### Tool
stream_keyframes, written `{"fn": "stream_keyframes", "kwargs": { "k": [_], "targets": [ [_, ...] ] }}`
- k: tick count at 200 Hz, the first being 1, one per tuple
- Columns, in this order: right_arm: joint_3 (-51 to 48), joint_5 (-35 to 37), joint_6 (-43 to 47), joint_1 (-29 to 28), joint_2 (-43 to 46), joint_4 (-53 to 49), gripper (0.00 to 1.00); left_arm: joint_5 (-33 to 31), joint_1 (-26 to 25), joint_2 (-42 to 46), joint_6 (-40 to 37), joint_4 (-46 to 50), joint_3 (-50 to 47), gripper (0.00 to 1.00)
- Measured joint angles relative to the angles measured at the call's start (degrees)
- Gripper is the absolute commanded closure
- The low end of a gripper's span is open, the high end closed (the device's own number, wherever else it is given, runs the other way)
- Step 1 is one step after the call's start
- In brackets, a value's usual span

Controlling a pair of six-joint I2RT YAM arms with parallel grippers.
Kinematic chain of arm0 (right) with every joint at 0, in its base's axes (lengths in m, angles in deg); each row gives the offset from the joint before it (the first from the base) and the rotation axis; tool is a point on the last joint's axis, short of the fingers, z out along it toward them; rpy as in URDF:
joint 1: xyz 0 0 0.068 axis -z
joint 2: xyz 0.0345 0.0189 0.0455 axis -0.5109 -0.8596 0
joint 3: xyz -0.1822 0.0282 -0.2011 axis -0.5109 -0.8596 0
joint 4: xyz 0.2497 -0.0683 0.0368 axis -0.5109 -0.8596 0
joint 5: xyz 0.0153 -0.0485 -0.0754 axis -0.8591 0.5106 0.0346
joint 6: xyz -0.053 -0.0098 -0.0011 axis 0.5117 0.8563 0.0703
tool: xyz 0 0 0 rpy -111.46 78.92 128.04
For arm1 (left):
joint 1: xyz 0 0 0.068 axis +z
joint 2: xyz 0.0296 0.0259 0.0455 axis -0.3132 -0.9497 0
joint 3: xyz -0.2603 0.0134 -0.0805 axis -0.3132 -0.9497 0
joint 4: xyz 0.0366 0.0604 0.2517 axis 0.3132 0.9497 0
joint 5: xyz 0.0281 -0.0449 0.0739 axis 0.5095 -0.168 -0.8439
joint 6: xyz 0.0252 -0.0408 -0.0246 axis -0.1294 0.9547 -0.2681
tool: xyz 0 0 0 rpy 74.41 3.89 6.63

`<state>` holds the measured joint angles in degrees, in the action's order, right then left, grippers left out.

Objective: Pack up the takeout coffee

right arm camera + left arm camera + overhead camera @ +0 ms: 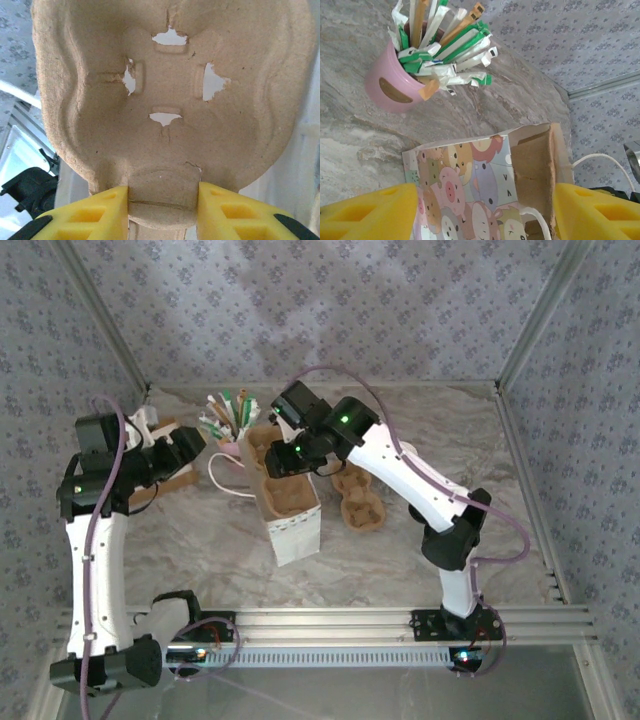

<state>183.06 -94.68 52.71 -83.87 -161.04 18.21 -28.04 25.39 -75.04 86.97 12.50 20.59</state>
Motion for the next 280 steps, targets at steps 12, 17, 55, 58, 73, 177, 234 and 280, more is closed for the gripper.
{"fn": "stream_keyframes", "kwargs": {
  "k": [12, 17, 55, 58, 73, 177, 234, 280],
  "targets": [
    [0.2, 0.5, 0.0, -0.3, -0.5, -0.6, 0.61, 0.2, 0.0, 0.2, 0.0, 0.0, -1.3, 0.29],
    [0.5, 0.6, 0.0, -0.5, -0.7, -1.0, 0.61, 0.4, 0.0, 0.2, 0.1, 0.0, -1.8, 0.30],
    [3.5, 2.5, 0.0, -1.6, -2.6, -3.7, 0.62, 1.6, 0.0, 0.9, 0.2, 0.0, -4.7, 0.31],
    [3.7, 2.7, 0.0, -1.6, -2.8, -3.8, 0.61, 1.7, 0.0, 1.0, 0.2, 0.0, -4.7, 0.31],
    [4.7, 3.5, 0.0, -2.1, -3.7, -4.7, 0.61, 1.9, 0.0, 1.5, 0.2, -0.1, -5.0, 0.31],
    [11.4, 9.2, 0.4, -4.5, -9.3, -11.8, 0.61, 2.8, 0.0, 2.5, 0.2, -0.3, -7.6, 0.32],
    [13.7, 11.1, 0.7, -4.9, -12.2, -14.3, 0.61, 3.2, 0.0, 2.5, 0.2, -0.5, -8.6, 0.33],
    [14.1, 12.2, 1.0, -5.3, -13.9, -15.8, 0.61, 3.2, 0.0, 2.6, 0.2, -1.1, -9.3, 0.33]
  ]
}}
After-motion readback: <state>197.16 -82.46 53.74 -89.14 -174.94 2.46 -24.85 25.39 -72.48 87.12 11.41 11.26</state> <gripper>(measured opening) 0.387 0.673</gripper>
